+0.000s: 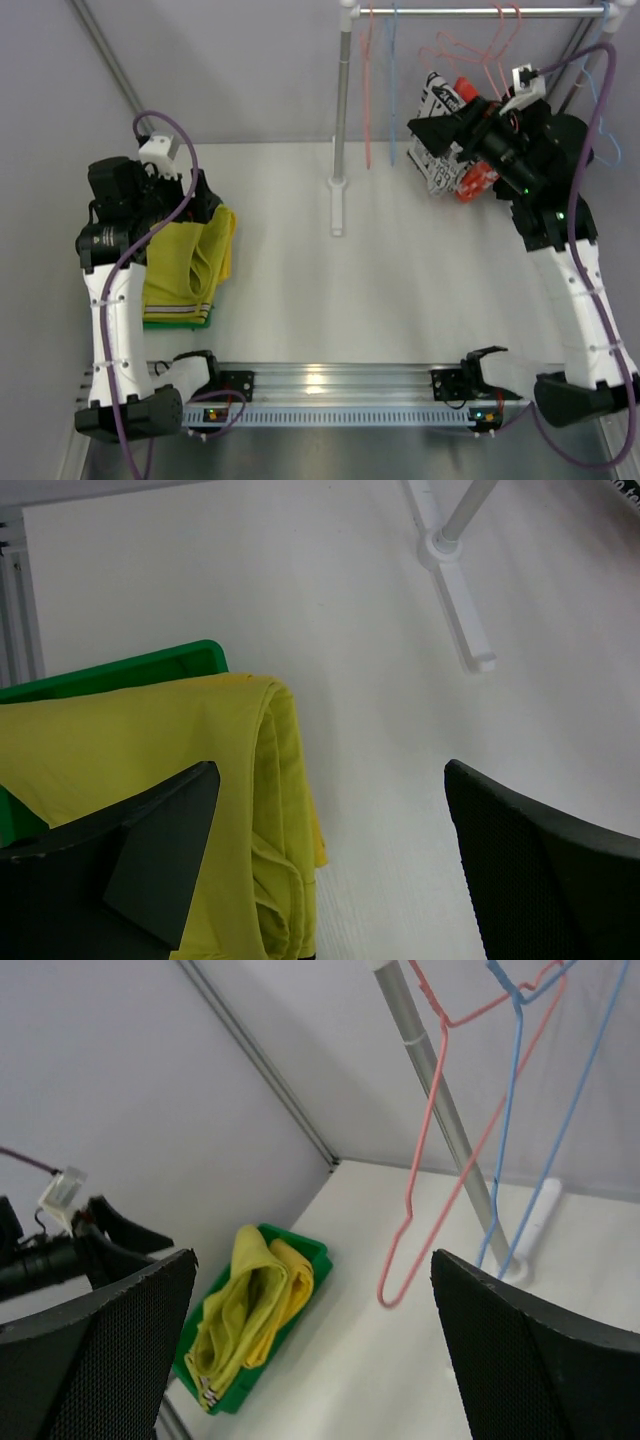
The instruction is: Remove the trousers from the hanger
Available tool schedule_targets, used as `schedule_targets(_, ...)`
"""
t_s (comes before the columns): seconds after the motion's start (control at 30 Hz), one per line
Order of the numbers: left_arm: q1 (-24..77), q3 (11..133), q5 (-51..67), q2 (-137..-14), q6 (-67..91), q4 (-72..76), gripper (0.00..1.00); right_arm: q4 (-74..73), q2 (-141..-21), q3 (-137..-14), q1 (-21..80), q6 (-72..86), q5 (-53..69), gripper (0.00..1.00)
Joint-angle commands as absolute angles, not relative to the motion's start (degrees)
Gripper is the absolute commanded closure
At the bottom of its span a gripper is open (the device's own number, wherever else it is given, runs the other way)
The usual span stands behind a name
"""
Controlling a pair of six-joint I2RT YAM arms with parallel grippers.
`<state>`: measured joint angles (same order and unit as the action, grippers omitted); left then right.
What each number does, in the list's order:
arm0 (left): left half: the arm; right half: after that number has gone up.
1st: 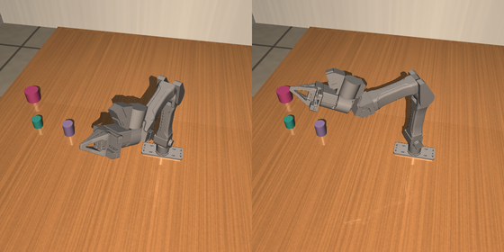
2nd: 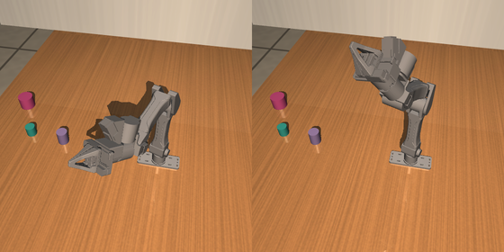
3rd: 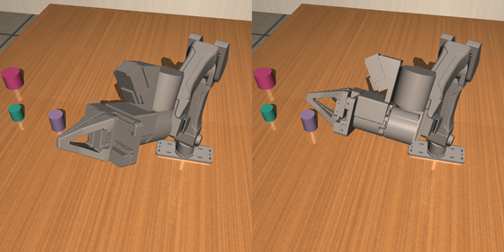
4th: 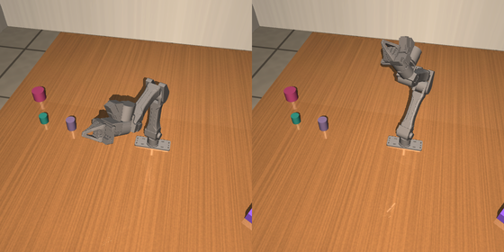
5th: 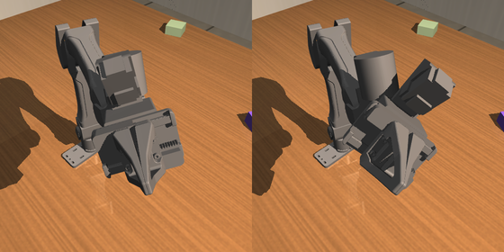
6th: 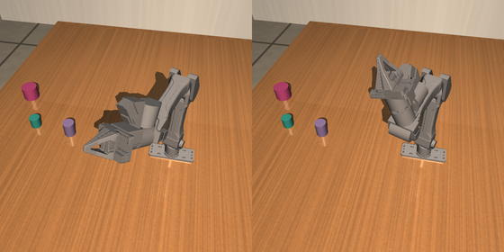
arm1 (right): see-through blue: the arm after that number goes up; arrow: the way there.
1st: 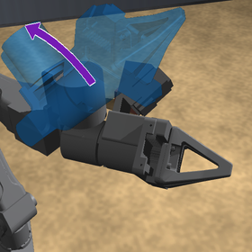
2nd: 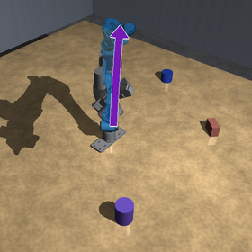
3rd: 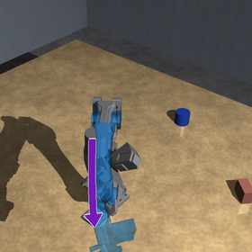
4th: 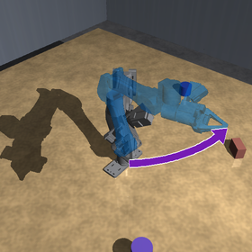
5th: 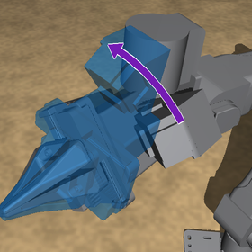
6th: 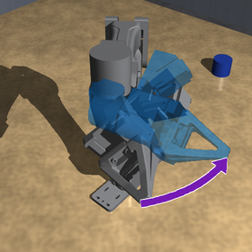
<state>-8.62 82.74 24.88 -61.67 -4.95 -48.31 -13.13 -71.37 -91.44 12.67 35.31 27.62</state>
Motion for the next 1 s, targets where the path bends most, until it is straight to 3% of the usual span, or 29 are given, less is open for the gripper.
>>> schedule_targets(0.0,-8.6,81.5,24.9,-60.8,-8.5,-48.7,0.01,-20.7,-61.5,-83.8,13.3,24.5,19.8,0.0)
schedule_targets(0.13,-8.6,78.3,21.2,-57.9,-11.2,-48.0,0.01,-22.9,-47.1,-68.2,12.0,15.9,12.3,0.0)
schedule_targets(0.37,-8.6,72.8,15.8,-52.6,-13.6,-47.5,0.01,-27.6,-27.5,-56.4,5.8,9.9,12.1,0.01)
schedule_targets(0.53,-8.6,72.0,14.6,-50.8,-14.1,-47.5,0.01,-27.8,-23.9,-55.2,1.4,8.2,14.1,0.0)
schedule_targets(0.97,-8.6,73.4,11.1,-49.0,-10.8,-46.0,0.01,-27.9,-22.5,-54.7,1.4,7.9,14.6,0.0)
